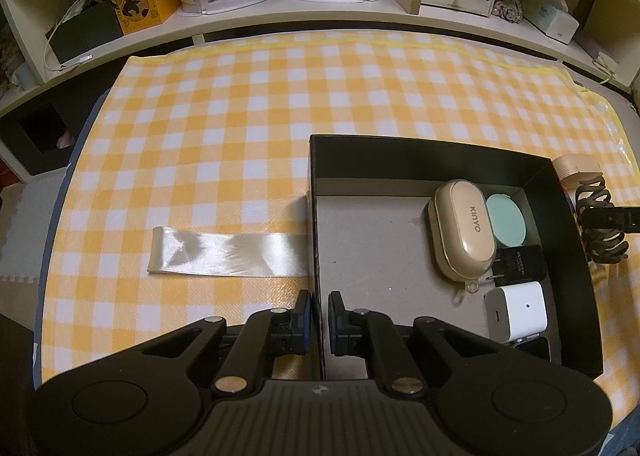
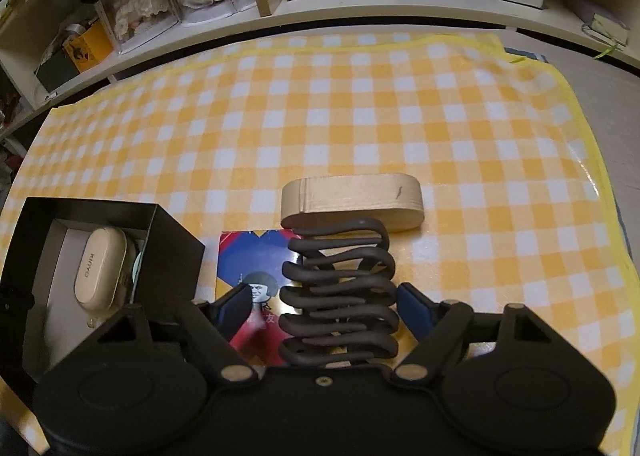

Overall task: Organize rigid objects
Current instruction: 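Move the right gripper to the dark coiled cable and grasp it, then carry the coiled cable into the box beside the chargers and release, then move the right gripper to the colourful card pack and grasp it, then carry the card pack into the box beside the earbud case and release, then move the right gripper to the wooden oval case and grasp it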

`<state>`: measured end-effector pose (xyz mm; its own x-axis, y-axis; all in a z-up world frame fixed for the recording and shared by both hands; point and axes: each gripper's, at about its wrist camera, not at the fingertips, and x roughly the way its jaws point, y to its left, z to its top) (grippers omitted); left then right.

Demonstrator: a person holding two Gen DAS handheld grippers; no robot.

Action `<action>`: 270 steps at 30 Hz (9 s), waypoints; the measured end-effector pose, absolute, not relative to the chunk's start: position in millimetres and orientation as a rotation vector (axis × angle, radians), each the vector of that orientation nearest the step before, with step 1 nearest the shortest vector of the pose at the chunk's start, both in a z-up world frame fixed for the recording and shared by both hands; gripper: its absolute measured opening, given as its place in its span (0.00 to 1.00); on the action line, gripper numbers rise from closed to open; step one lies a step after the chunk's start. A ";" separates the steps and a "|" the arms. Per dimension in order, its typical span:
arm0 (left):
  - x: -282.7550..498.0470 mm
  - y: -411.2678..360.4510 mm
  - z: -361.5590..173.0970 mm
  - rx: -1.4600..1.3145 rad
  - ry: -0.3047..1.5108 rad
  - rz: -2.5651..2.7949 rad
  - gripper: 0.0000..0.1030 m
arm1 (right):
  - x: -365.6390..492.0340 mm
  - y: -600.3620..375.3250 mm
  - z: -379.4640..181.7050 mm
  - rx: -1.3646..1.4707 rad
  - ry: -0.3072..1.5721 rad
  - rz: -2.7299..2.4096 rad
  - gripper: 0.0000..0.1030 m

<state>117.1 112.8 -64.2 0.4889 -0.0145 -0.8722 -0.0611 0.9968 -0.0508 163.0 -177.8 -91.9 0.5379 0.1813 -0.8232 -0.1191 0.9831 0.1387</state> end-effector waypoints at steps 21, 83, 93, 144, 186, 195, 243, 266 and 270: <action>114.1 107.8 -80.2 -0.077 1.071 0.034 0.07 | 102.0 -211.2 -49.6 0.313 0.937 0.121 0.62; 115.1 91.1 -73.5 -0.086 1.069 0.047 0.07 | 63.1 -94.4 -12.0 0.285 1.023 0.318 0.78; 114.7 91.5 -73.2 -0.082 1.070 0.047 0.07 | 66.7 -142.3 -7.8 0.230 0.892 0.245 0.87; 117.3 86.0 -73.1 -0.090 1.077 0.053 0.07 | 113.7 -149.8 -118.4 -0.062 1.162 0.216 0.64; 97.5 98.6 -68.0 -0.136 1.077 0.018 0.11 | 129.8 67.7 -44.1 -0.910 0.738 0.935 0.58; 93.2 101.1 -66.2 -0.155 1.079 0.018 0.11 | 135.8 48.5 -36.4 -0.734 0.763 0.864 0.67; 100.3 97.6 -62.1 -0.101 1.079 0.039 0.07 | 73.8 -139.7 -11.3 0.099 0.730 0.357 1.00; 107.8 87.7 -64.6 -0.062 1.080 0.041 0.07 | 202.5 -214.2 -74.4 0.177 0.769 -0.048 0.75; 107.5 87.0 -64.8 -0.066 1.080 0.041 0.07 | 204.5 -218.6 -83.6 0.156 0.800 -0.054 0.74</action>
<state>107.5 87.0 -64.8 0.4710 0.0015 -0.8821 -0.0661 0.9972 -0.0337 204.5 -218.6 -83.6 0.6963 0.0102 -0.7177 0.1074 0.9872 0.1183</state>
